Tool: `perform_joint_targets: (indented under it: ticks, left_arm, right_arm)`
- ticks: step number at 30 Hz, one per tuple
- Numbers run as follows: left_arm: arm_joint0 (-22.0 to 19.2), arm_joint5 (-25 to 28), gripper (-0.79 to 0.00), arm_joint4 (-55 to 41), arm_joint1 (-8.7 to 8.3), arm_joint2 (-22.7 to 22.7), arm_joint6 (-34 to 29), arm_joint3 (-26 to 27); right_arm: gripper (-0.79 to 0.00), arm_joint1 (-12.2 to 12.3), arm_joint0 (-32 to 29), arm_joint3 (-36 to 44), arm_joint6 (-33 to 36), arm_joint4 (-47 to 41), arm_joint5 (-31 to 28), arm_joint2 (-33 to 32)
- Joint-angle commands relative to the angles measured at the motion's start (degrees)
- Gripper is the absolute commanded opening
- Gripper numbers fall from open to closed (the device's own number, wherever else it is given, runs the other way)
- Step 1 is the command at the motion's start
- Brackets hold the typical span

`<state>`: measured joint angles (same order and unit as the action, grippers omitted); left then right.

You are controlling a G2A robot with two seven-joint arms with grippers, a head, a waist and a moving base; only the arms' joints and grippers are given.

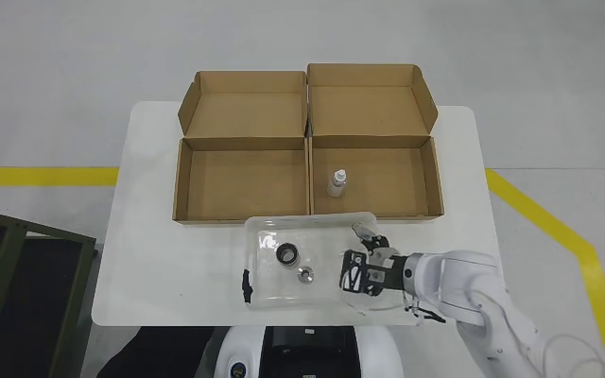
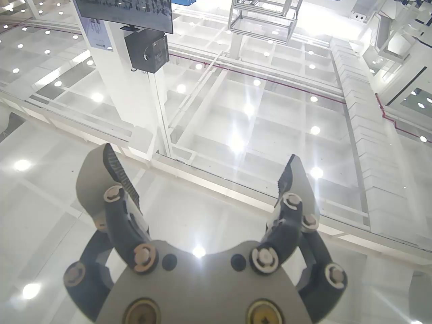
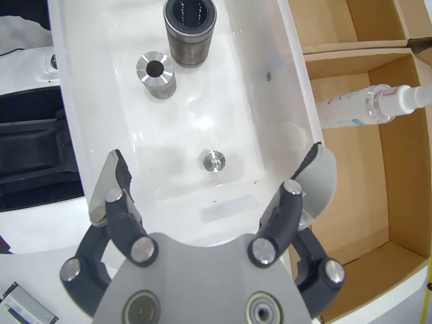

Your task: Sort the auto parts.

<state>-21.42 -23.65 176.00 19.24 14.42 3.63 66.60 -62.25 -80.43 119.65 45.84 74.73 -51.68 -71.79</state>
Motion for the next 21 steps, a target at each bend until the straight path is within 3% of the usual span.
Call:
perform_joint_targets:
  ticks: [1, 5, 10, 21]
  left_arm:
    - [0.0, 0.0, 0.0, 0.0, 0.0, 0.0, 0.0, 0.0]
    - [0.0, 0.0, 0.0, 0.0, 0.0, 0.0, 0.0, 0.0]
    - [0.0, 0.0, 0.0, 0.0, 0.0, 0.0, 0.0, 0.0]
    - [0.0, 0.0, 0.0, 0.0, 0.0, 0.0, 0.0, 0.0]
  right_arm:
    - [0.0, 0.1, 0.7, -0.6, 0.6, 1.0, -0.1, 0.6]
    - [-0.086, 0.2, 2.2, -2.1, 1.2, 2.0, -0.5, 2.3]
    - [-0.296, 0.2, 4.2, -4.1, 2.2, 3.2, -0.7, 4.4]
    - [-0.44, 0.4, 6.2, -5.7, 4.6, 5.4, -0.2, 7.8]
